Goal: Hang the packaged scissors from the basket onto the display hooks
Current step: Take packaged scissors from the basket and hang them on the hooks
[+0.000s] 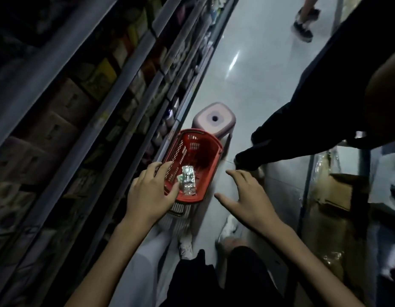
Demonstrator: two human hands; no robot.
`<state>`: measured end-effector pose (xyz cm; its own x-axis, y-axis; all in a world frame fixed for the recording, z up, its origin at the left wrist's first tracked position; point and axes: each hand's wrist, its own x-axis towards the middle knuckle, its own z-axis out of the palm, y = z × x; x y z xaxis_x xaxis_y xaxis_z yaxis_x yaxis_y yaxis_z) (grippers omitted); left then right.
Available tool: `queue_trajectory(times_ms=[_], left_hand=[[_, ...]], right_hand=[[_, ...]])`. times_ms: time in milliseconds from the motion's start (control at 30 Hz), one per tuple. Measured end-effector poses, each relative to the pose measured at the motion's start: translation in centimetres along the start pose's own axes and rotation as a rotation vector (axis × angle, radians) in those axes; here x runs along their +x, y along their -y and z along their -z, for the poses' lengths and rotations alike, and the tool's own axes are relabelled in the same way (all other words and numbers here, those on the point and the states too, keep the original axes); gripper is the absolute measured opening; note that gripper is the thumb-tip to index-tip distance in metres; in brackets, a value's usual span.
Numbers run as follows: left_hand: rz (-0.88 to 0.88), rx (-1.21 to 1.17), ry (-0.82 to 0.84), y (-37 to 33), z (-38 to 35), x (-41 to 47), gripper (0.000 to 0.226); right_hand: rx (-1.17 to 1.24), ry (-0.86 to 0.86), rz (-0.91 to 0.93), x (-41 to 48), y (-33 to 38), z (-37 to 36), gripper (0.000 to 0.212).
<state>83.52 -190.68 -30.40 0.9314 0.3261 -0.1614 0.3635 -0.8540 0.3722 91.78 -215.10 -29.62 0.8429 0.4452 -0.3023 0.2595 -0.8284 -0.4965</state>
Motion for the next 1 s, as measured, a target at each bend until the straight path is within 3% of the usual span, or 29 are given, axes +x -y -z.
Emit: queue_trajectory(times_ms=[267, 533, 833, 1000], left_hand=[[0.281, 0.011, 0.098, 1.6, -10.9, 5.9, 0.057], [0.448, -0.023, 0.352, 4.1, -28.3, 11.1, 0.05], [0.452, 0.041, 0.504, 13.7, -49.1, 19.9, 0.055], [0.447, 0.123, 0.56, 19.6, -60.5, 25.2, 0.071]], right_hand=[[-0.105, 0.255, 0.083, 12.4, -7.5, -4.6, 0.067], [-0.326, 0.488, 0.23, 24.4, -16.1, -18.0, 0.061], [-0.646, 0.449, 0.362, 36.7, -24.3, -34.1, 0.053], [-0.77, 0.483, 0.426, 41.0, -27.8, -41.9, 0.04]])
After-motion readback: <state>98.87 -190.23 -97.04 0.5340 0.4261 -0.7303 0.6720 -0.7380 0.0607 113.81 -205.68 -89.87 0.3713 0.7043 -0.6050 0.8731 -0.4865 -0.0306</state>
